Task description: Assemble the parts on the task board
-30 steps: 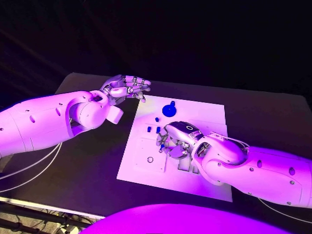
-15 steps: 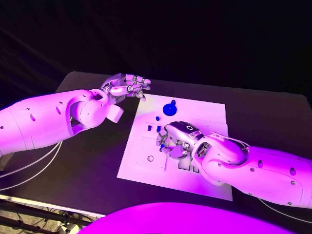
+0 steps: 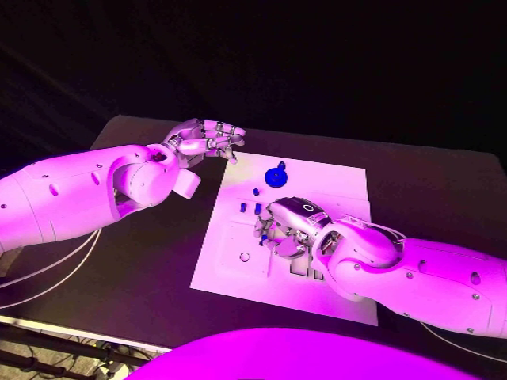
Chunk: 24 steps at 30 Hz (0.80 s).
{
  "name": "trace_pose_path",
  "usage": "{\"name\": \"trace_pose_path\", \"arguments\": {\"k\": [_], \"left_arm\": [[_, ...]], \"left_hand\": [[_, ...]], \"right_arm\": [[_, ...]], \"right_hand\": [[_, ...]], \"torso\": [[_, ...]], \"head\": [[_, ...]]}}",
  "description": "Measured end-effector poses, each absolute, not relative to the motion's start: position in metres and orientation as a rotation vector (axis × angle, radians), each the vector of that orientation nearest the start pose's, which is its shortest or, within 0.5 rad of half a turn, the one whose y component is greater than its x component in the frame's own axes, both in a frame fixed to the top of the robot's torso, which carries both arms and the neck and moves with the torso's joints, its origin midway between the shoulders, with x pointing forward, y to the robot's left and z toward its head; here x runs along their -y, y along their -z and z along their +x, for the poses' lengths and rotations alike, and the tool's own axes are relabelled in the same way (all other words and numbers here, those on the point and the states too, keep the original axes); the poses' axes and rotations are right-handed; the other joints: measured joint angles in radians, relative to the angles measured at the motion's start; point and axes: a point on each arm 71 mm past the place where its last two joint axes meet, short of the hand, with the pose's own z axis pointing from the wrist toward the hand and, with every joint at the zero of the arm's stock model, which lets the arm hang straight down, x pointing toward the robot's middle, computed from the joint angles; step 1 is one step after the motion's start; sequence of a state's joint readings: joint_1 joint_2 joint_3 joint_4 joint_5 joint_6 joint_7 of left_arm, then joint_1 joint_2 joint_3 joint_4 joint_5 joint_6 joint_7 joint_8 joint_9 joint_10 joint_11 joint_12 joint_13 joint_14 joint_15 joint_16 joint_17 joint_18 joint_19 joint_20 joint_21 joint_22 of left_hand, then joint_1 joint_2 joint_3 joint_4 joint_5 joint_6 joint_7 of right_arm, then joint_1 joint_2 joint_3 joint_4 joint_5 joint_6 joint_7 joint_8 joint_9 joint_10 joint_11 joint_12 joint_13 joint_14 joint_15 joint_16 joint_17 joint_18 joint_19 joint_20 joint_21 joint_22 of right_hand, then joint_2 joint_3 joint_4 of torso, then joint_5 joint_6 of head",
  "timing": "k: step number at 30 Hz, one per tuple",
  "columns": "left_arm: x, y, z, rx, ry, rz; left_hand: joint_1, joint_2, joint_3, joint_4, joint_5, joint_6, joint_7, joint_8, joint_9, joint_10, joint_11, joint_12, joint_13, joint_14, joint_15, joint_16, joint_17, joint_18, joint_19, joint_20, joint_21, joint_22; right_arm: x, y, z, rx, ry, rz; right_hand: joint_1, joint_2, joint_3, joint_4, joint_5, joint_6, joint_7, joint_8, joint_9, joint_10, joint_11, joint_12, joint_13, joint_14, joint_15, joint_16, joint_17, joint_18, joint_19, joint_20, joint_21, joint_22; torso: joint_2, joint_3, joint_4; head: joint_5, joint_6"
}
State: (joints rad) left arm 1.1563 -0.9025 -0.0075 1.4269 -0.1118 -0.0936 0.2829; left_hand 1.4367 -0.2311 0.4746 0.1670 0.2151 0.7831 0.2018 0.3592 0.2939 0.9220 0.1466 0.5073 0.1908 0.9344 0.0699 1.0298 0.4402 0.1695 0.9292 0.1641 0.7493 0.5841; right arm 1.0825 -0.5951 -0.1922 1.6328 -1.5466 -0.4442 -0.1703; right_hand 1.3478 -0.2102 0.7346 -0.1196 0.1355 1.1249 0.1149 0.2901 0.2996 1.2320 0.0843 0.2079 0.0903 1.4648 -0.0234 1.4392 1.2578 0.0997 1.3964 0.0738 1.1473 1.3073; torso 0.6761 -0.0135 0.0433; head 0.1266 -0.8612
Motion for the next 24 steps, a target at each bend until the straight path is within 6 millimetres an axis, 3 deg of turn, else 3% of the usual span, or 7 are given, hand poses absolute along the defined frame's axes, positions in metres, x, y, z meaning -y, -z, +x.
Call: {"name": "trace_pose_path", "arguments": {"k": [24], "left_arm": [[-0.2579, 0.1989, 0.4956, -1.589, 1.513, -1.074]], "left_hand": [[0.0, 0.0, 0.0, 0.0, 0.0, 0.0, 0.0, 0.005, 0.0, 0.0, 0.0, 0.004, -0.001, 0.0, 0.0, 0.0, -0.001, 0.0, 0.004, 0.004, 0.0, -0.001]], "right_arm": [[0.0508, 0.2637, 0.3908, -1.728, -0.94, -0.339]], "right_hand": [[-0.005, 0.005, -0.001, 0.0, 0.0, 0.0, 0.0, 0.0, 0.0, 0.002, 0.002, -0.003, 0.0, 0.0, 0.0, 0.0, -0.004, 0.0, -0.004, -0.004, -0.011, 0.001]], "torso": [[0.0, -0.0006, 0.0002]], "head": [[0.001, -0.007]]}}
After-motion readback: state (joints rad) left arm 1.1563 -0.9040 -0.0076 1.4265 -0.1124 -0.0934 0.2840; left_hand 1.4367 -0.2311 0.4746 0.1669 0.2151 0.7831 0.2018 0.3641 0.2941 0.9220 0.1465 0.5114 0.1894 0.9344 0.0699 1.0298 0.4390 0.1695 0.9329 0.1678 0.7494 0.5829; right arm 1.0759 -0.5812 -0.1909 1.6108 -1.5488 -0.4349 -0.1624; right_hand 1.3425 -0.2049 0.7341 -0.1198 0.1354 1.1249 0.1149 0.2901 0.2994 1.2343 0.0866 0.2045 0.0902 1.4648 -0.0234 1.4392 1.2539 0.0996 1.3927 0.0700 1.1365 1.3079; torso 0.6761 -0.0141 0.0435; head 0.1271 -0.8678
